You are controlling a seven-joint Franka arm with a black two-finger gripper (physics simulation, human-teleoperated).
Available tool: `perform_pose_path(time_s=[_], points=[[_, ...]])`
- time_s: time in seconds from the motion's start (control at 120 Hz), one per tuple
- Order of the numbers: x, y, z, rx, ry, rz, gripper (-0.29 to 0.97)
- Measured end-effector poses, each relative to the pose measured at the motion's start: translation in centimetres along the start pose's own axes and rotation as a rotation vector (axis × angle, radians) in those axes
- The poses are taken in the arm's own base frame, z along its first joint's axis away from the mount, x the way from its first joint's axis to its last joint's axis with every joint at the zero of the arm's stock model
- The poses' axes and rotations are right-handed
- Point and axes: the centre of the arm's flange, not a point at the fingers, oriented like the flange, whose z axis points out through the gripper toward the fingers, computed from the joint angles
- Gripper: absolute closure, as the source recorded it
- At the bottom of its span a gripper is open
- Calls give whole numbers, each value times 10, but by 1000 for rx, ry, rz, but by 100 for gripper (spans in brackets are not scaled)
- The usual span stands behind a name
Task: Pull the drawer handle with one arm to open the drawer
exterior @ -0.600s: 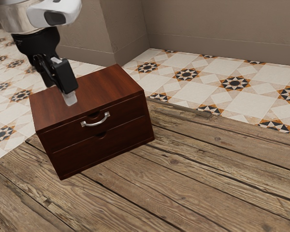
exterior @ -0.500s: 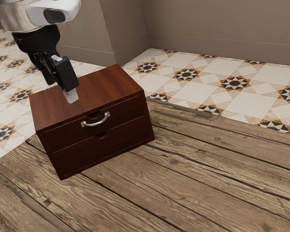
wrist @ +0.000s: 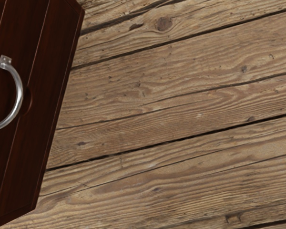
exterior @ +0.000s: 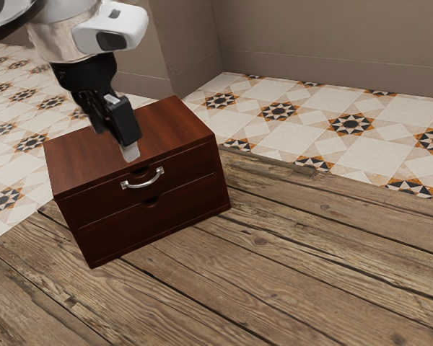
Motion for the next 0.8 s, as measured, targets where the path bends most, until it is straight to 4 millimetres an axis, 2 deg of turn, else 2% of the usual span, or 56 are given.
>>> perform_pose_path(time_s=[0.092, 0.183, 0.333, 0.517, 0.575, 0.8], points=[[14, -3, 18, 20, -23, -9, 0], [19, -5, 23, 29, -19, -10, 0], [13, -13, 55, 37, -33, 4, 0], [23, -7, 105, 77, -42, 46, 0], [19, -7, 119, 84, -32, 60, 0], [19, -13, 148, 132, 34, 89, 0]])
